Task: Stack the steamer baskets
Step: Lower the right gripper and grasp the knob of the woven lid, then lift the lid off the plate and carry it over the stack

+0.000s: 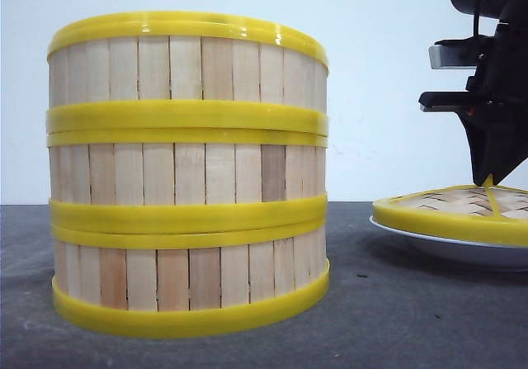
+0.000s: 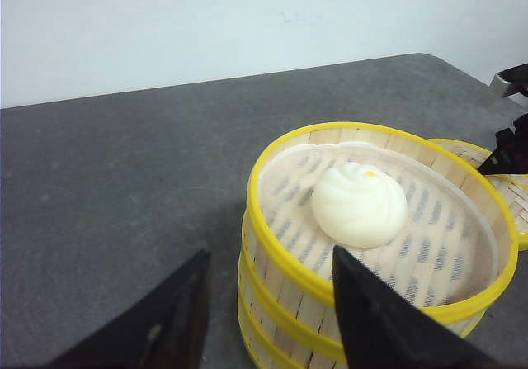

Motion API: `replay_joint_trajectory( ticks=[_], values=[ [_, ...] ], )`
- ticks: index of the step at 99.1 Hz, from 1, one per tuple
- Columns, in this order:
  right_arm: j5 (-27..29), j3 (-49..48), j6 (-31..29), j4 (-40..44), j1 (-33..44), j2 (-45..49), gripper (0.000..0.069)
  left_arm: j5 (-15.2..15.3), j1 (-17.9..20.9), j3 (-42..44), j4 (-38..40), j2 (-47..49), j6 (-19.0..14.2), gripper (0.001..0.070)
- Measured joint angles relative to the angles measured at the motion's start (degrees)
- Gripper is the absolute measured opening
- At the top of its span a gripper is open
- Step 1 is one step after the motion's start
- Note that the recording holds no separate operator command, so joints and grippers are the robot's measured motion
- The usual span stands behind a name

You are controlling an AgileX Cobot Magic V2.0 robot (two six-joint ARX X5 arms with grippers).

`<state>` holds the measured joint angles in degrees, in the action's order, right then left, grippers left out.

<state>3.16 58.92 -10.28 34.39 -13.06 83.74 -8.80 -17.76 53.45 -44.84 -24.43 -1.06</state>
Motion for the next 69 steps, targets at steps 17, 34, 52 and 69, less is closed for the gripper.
replay_joint_trajectory(
  ticks=[17, 34, 52, 69],
  values=[
    [-0.13, 1.07, 0.02, 2.49, 0.00, -3.39, 0.0054, 0.00, 0.00, 0.00, -0.83, 0.00, 0.00, 0.0272],
    [-0.20, 6.36, 1.05, 6.01, -0.07, -7.67, 0.0054, 0.00, 0.02, 0.00, -1.09, 0.00, 0.00, 0.0272],
    [-0.20, 14.10, 2.56, 12.57, -1.07, -9.40, 0.0054, 0.00, 0.00, 0.00, -1.18, 0.00, 0.00, 0.0272],
    [-2.01, 24.15, 3.04, 16.76, -4.52, -9.42, 0.0054, -0.04, 0.00, 0.00, -1.53, 0.00, 0.00, 0.0272]
  ],
)
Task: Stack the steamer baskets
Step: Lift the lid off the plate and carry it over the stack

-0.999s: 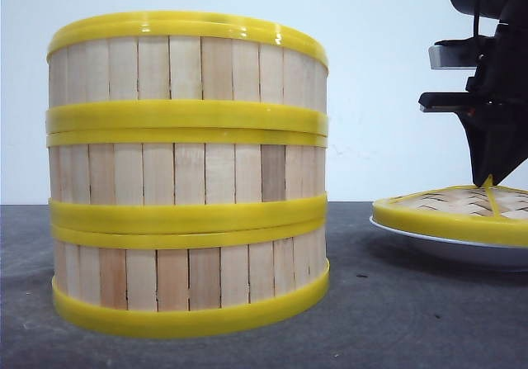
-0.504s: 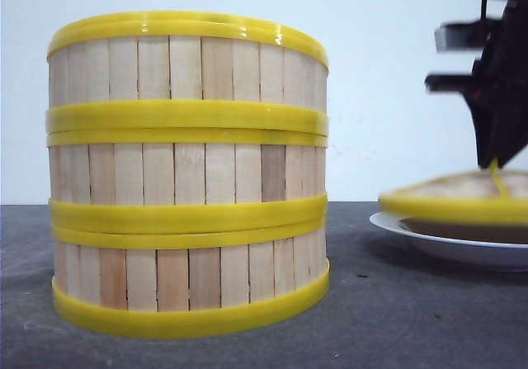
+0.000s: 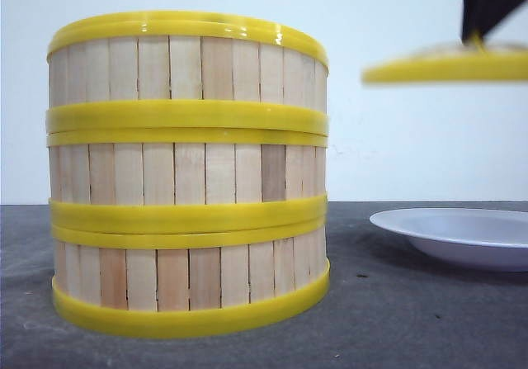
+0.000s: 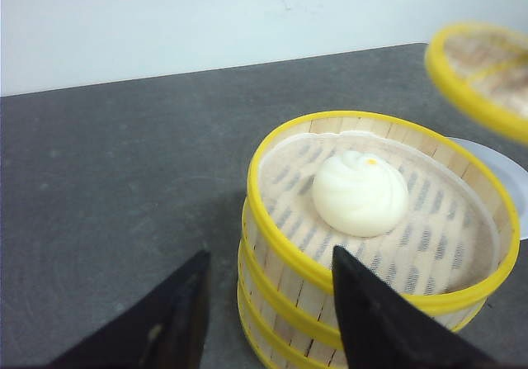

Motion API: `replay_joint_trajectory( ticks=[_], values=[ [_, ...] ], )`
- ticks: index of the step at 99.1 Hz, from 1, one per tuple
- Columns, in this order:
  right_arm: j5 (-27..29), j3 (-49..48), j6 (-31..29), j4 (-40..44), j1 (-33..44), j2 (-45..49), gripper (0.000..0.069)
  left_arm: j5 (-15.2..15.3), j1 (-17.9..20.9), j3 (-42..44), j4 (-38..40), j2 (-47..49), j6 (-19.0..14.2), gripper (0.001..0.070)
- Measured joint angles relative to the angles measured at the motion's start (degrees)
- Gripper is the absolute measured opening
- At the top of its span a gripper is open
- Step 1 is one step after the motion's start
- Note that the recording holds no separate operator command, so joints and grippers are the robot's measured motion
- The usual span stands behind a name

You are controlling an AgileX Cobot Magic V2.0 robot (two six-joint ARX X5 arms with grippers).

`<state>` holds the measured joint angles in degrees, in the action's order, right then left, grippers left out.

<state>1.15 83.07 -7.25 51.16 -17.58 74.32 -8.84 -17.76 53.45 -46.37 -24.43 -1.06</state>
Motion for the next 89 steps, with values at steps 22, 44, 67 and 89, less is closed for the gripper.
replay_joint_trajectory(
  ticks=[22, 44, 67, 89],
  values=[
    [-2.71, 9.01, 0.00, 1.75, -8.31, -0.04, 0.0052, -0.04, 0.00, 0.00, -0.98, 0.00, 0.00, 0.0272],
    [-2.69, 15.65, -0.02, 4.17, -18.18, 3.41, 0.0052, -0.04, 0.00, 0.00, -1.01, 0.00, 0.00, 0.0272],
    [-2.69, 20.70, 0.04, 6.45, -26.93, 10.21, 0.0051, -0.04, 0.00, 0.00, -1.01, 0.00, 0.00, 0.0272],
    [-2.69, 21.90, 1.09, 6.91, -31.54, 15.41, 0.0051, -0.07, 0.02, 0.00, -1.03, 0.00, -0.02, 0.0272]
  ],
)
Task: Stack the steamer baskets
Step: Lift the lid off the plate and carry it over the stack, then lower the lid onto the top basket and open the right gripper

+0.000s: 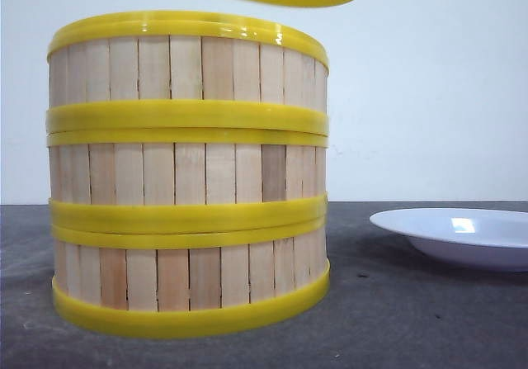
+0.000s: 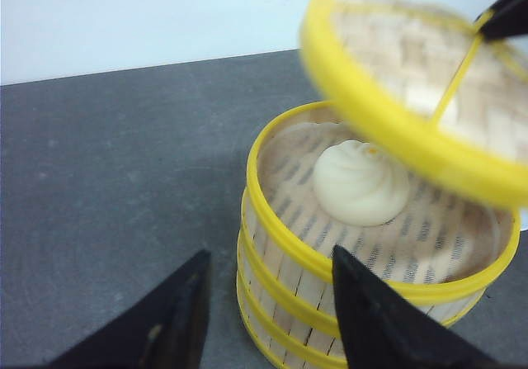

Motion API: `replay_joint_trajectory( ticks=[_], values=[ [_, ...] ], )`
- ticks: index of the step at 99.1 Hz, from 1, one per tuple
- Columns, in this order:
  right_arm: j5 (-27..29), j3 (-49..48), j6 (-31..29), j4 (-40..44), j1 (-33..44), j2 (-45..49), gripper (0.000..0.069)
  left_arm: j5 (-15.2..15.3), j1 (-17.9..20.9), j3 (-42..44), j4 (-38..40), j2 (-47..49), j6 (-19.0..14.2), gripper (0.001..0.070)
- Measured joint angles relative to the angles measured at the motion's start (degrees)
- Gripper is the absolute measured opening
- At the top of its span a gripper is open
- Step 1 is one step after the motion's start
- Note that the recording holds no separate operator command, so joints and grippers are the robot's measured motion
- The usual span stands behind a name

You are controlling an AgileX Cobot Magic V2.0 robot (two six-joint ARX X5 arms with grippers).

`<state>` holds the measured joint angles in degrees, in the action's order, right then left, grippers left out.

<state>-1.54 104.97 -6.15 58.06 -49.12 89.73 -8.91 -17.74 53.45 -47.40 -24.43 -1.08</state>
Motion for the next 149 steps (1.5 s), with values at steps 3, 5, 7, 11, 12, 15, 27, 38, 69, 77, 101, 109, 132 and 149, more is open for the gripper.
replay_joint_trajectory(
  ticks=[3, 5, 7, 11, 12, 15, 27, 38, 69, 77, 101, 109, 132, 149],
  values=[
    [0.00, 0.00, 0.02, 0.04, -0.26, 0.66, 0.0051, -0.02, -0.02, 0.00, 0.00, 0.00, 0.00, 0.0272],
    [0.00, 0.00, 0.07, 0.04, -0.50, 1.09, 0.0051, -0.02, -0.02, 0.00, 0.00, 0.00, 0.00, 0.0272],
    [0.00, 0.00, 0.13, 0.07, -0.72, 1.62, 0.0051, -0.02, 0.00, 0.00, 0.00, 0.00, 0.00, 0.0272],
    [0.00, 0.00, 0.20, 0.07, -1.05, 2.40, 0.0051, -0.04, -0.02, 0.00, 0.00, 0.00, 0.00, 0.0272],
    [0.02, 0.00, 0.22, 0.04, -1.16, 2.62, 0.0051, -0.04, -0.02, 0.00, 0.00, 0.00, 0.00, 0.0272],
    [0.02, 0.00, 0.28, 0.04, -1.31, 3.10, 0.0051, -0.04, 0.00, 0.00, 0.00, 0.00, 0.00, 0.0272],
    [0.02, 0.00, 0.39, 0.02, -1.81, 4.74, 0.0051, -0.04, -0.02, 0.00, -0.02, 0.00, 0.00, 0.0272],
    [0.02, 0.00, 0.44, 0.00, -1.81, 5.75, 0.0051, -0.04, -0.02, 0.00, -0.04, 0.00, 0.00, 0.0272],
    [0.04, 0.00, 1.03, 0.37, -1.81, 8.07, 0.0051, -0.04, -0.02, 0.00, -0.24, 0.00, 0.00, 0.0272],
    [0.07, 0.00, 1.27, 0.07, -1.81, 8.37, 0.0051, -0.04, -0.02, 0.00, -0.35, 0.00, 0.00, 0.0272],
    [0.13, 0.15, 1.49, -0.66, -1.53, 9.22, 0.0051, -0.04, -0.02, 0.00, -0.39, 0.00, 0.00, 0.0272],
    [0.04, 0.22, 1.49, -0.63, -1.44, 9.68, 0.0051, -0.07, 0.00, 0.00, -0.42, 0.00, 0.00, 0.0272],
    [0.07, 0.33, 1.49, -0.22, -1.51, 9.86, 0.0051, -0.04, -0.02, 0.00, -0.44, 0.00, 0.00, 0.0272],
    [0.17, 0.33, 1.51, -0.22, -1.62, 9.92, 0.0115, -0.07, -0.02, 0.00, -0.76, 0.00, 0.00, 0.0272]
  ],
)
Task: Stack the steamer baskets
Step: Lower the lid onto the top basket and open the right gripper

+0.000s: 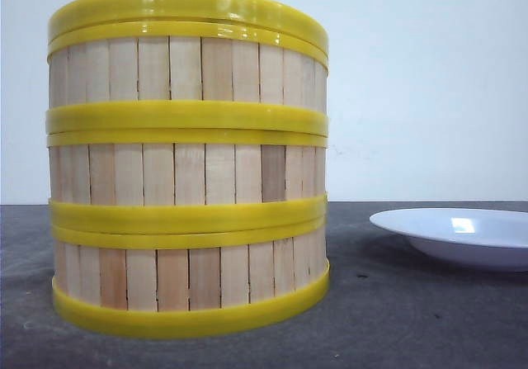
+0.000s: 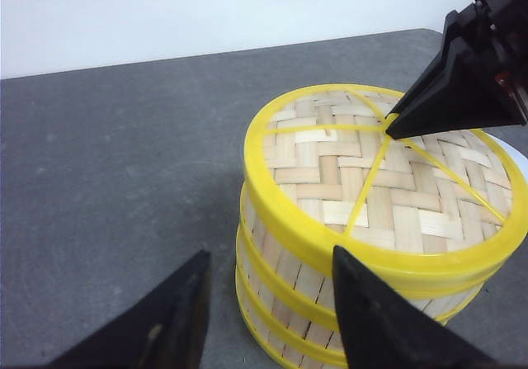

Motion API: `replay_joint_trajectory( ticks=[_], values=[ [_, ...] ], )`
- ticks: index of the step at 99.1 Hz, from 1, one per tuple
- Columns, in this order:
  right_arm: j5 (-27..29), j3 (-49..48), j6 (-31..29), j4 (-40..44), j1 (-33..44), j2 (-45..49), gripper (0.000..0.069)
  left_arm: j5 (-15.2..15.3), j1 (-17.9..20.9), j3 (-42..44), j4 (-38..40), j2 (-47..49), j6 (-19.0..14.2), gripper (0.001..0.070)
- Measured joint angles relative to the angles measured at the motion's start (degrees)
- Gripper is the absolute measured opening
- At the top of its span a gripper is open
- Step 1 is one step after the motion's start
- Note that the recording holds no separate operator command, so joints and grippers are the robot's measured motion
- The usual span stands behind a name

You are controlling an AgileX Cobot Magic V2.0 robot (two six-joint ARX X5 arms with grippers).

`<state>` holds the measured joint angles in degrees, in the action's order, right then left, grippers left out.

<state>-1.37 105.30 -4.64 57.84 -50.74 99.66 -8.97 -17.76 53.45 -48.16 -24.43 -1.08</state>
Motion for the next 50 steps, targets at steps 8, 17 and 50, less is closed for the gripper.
replay_joint_trajectory(
  ticks=[8, 17, 50],
  values=[
    [0.09, 0.00, -0.02, 0.11, 0.00, 0.28, 0.0319, 0.02, 0.02, 0.00, -0.13, 0.00, 0.00, 0.0272],
    [0.07, 0.00, 0.04, -0.55, -0.04, 0.37, 0.0456, 0.02, 0.00, 0.00, -0.15, 0.00, 0.00, 0.0272],
    [5.90, 0.00, 0.52, -5.95, -0.15, -6.78, 0.0479, 0.02, 0.00, 0.00, -0.31, 0.00, 0.00, 0.0272]
  ],
)
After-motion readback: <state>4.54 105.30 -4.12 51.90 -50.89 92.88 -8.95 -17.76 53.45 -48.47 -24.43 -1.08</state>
